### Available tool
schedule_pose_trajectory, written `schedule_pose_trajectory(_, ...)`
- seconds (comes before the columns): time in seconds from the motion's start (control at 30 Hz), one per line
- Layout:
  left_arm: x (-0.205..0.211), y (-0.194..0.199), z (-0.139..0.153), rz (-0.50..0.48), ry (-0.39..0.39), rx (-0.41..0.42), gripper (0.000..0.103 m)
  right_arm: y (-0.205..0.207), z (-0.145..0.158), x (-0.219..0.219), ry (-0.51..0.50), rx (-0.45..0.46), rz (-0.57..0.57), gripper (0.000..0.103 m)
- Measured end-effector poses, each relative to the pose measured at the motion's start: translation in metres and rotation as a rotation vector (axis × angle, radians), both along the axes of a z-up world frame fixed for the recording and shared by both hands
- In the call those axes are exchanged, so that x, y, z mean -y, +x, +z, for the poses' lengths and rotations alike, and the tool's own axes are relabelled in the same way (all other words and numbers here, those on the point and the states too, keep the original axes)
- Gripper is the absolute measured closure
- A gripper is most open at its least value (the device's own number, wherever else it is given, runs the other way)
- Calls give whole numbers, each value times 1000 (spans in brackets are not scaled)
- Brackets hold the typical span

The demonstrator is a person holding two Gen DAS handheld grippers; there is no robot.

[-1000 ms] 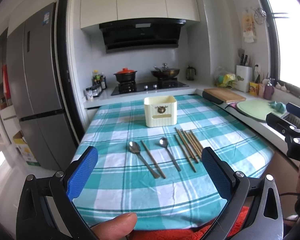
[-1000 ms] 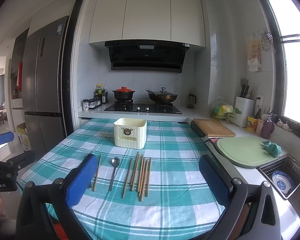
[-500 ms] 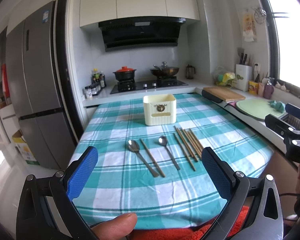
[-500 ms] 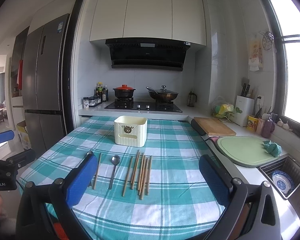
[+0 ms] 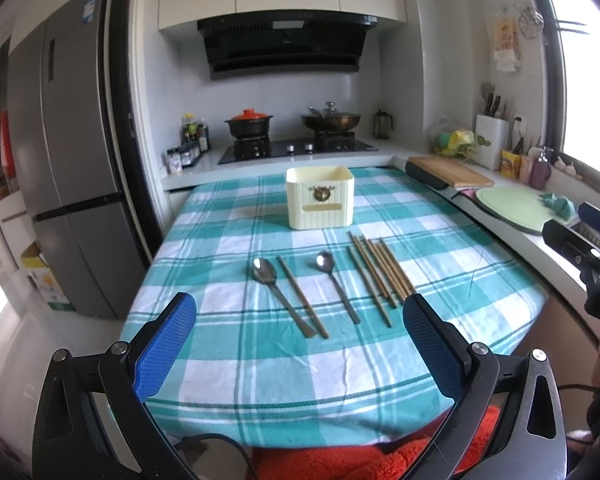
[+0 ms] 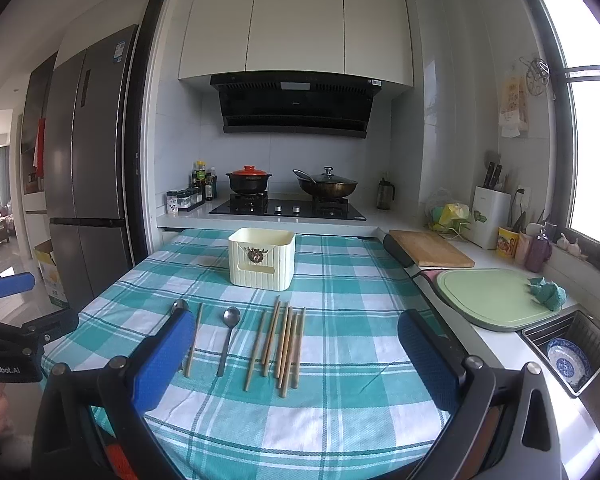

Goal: Organize utensils
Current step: 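Move the left tool to the steel spoon while the right tool reaches a wooden chopstick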

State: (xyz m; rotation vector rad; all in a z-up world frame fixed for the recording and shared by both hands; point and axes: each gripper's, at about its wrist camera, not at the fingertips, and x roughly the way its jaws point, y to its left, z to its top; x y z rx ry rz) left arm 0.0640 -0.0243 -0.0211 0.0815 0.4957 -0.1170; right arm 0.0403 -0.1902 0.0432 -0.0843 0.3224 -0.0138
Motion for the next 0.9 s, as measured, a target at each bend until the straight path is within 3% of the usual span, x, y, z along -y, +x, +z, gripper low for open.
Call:
schedule_pose_trajectory(0.23,-1,0,-1,-8,-5,10,0,2,-1,5,3,4,-4,0)
schedule_pose_trajectory(0.5,-15,30,-18,31,-7,-65,0,20,-9,12,12,-38,12,0)
schedule_pose_trajectory(0.73,-31,106,-50,88,6,-180,0,59,-24,37,38,-112,7,0)
schedule_pose_trajectory(0.9,-34,174,-87,118,17,-273,0,119,-59,59,44,-268,31,0)
